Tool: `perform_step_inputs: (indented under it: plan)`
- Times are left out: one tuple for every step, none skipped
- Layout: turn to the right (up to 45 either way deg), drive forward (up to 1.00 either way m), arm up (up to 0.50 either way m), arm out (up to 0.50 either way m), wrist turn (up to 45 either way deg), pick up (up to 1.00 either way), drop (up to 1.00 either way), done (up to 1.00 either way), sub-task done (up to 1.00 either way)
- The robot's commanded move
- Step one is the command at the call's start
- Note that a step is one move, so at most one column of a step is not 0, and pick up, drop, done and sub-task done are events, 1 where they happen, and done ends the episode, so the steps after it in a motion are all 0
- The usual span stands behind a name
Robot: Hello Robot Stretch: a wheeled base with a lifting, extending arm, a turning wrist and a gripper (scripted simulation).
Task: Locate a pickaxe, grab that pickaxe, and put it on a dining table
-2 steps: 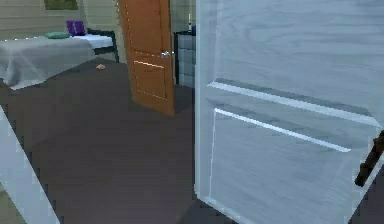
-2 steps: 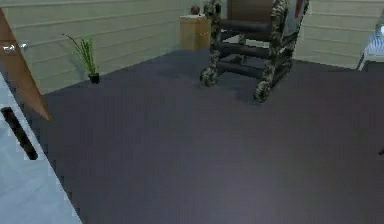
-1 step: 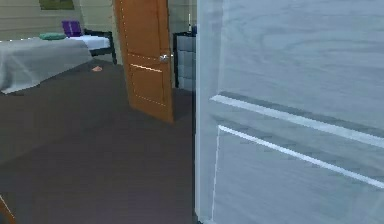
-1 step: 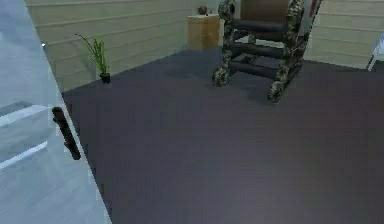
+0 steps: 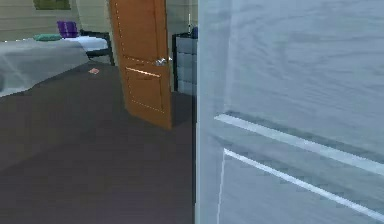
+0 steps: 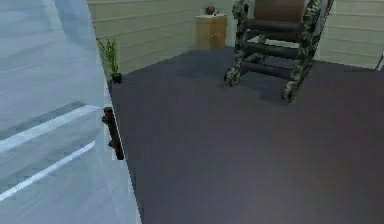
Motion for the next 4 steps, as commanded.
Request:
perform_step_inputs:
  plan:
    - [45.0,0.00,0.00,0.00,0.0,0.00,0.00,0.00,0.00]
    - [45.0,0.00,0.00,0.00,0.0,0.00,0.00,0.00,0.00]
    - [33.0,0.00,0.00,0.00,0.0,0.00,0.00,0.00,0.00]
    - [0.0,0.15,0.00,0.00,0.0,0.00,0.00,0.00,0.00]
